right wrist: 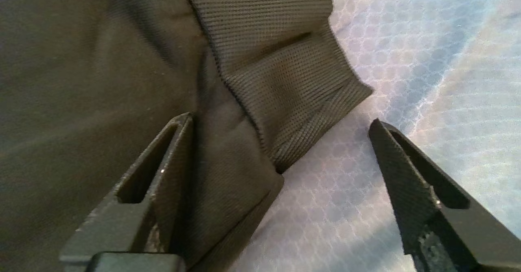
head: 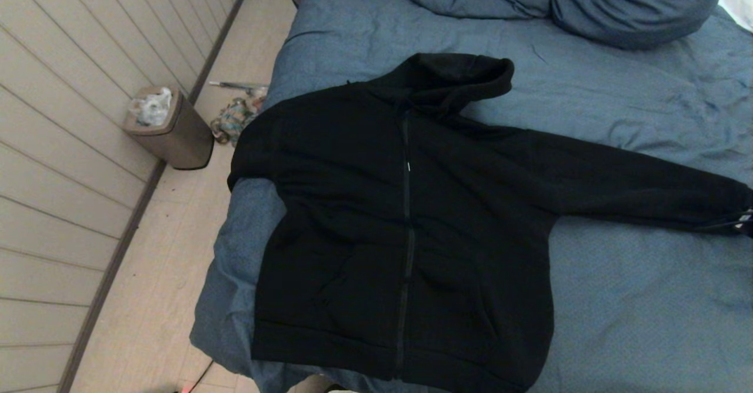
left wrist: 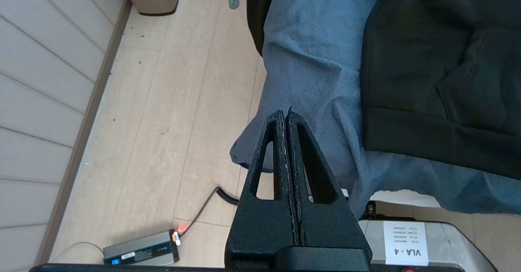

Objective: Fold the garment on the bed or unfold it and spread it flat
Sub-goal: Fold the black sweatshirt

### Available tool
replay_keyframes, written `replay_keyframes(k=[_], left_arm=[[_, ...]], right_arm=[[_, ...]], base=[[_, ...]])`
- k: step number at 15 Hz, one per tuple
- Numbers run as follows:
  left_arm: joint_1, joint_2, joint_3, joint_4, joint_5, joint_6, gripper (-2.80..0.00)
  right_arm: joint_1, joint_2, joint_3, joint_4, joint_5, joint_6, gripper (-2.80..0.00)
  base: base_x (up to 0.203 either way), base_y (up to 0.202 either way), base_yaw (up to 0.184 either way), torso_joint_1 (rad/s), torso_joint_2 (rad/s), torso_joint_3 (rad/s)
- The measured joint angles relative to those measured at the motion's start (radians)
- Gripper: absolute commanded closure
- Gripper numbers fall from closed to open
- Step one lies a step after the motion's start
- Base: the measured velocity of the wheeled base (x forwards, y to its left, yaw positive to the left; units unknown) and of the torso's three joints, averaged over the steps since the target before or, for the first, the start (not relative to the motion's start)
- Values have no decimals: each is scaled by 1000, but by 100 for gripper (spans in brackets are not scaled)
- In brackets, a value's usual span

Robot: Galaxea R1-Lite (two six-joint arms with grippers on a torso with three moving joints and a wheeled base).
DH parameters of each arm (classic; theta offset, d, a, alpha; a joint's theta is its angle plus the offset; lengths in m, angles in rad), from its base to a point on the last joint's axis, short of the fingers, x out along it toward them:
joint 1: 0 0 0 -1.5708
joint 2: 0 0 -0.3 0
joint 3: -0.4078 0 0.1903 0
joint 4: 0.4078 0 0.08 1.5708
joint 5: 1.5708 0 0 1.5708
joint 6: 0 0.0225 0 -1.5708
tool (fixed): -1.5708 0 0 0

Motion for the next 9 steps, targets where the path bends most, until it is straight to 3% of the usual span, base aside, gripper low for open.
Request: replay_keyframes(k=[1, 2, 4, 9], left_arm=[[0, 0, 0, 0, 0, 0, 0], [0, 0, 0, 0, 0, 0, 0], [0, 0, 0, 0, 0, 0, 0], [0, 0, 0, 0, 0, 0, 0]], right_arm=[[7, 18, -19, 3, -9, -1, -222], [15, 35, -33, 4, -27, -1, 0], [33, 62, -53, 1, -76, -4, 0], [42, 71, -59, 3, -90, -2, 0]], base=[[0, 0, 0, 0, 0, 0], [0, 0, 0, 0, 0, 0], [0, 0, 0, 0, 0, 0], [0, 0, 0, 0, 0, 0]])
